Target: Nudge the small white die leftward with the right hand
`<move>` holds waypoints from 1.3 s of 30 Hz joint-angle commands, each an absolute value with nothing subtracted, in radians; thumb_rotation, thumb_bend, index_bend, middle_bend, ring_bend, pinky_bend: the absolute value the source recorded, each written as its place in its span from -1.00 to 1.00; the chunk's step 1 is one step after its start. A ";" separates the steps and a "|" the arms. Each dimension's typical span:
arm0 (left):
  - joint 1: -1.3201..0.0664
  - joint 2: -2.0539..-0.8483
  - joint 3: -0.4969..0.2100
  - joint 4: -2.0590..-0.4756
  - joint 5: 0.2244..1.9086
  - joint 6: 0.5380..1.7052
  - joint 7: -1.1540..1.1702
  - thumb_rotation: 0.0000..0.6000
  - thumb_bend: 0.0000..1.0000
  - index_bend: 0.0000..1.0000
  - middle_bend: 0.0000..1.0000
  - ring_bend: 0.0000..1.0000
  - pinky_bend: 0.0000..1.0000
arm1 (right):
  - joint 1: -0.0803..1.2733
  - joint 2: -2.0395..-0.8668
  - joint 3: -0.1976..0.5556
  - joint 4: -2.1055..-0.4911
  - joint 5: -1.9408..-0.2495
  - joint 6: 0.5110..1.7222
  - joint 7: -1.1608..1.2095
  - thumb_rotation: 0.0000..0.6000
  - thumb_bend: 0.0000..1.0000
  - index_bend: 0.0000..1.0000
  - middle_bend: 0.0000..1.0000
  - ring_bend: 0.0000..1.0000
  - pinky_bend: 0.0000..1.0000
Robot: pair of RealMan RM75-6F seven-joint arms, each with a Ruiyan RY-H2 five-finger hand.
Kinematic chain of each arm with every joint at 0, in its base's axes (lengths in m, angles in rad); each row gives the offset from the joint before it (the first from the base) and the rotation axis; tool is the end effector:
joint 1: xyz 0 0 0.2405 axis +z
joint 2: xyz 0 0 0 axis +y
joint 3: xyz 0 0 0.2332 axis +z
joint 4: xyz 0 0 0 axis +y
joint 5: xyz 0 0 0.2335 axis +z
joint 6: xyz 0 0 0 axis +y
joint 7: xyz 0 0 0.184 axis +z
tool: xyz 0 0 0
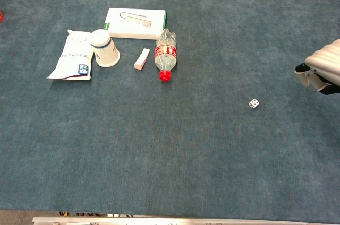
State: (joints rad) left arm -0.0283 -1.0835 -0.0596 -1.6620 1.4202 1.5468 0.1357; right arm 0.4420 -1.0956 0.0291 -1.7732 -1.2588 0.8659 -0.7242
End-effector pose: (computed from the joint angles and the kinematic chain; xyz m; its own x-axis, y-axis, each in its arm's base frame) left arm -0.3124 0.2047 0.1508 0.5020 -0.0300 0.8643 0.8600 0.1236 -0.4952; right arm -0.2477 -0.2761 0.0227 0.8423 -0.3160 0.4366 -0.5379 -0.4417 0.7180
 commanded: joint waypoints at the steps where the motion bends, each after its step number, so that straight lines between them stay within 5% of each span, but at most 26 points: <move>1: -0.024 -1.079 -0.055 -1.663 1.423 1.550 0.148 1.00 -0.54 -0.39 -0.50 -0.60 -0.32 | 0.477 -1.119 0.022 -1.762 -1.217 0.829 -0.751 1.00 0.85 0.08 1.00 0.95 0.86; 6: -0.017 -1.070 -0.044 -1.663 1.432 1.547 0.146 1.00 -0.54 -0.39 -0.50 -0.60 -0.32 | 0.514 -1.158 0.010 -1.731 -1.168 0.804 -0.769 1.00 0.98 0.08 1.00 0.99 0.91; 39: 0.062 -0.988 -0.063 -1.683 1.396 1.630 0.061 1.00 -0.54 -0.44 -0.47 -0.61 -0.33 | 0.715 -1.331 -0.074 -1.720 -0.941 0.821 -0.909 1.00 0.99 0.01 1.00 1.00 0.96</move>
State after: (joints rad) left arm 0.0625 -0.9882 -0.0630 -1.6833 1.3957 1.6304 0.0608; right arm 0.7134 -1.3296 -0.0722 -1.7190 -0.9423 0.8198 -0.9082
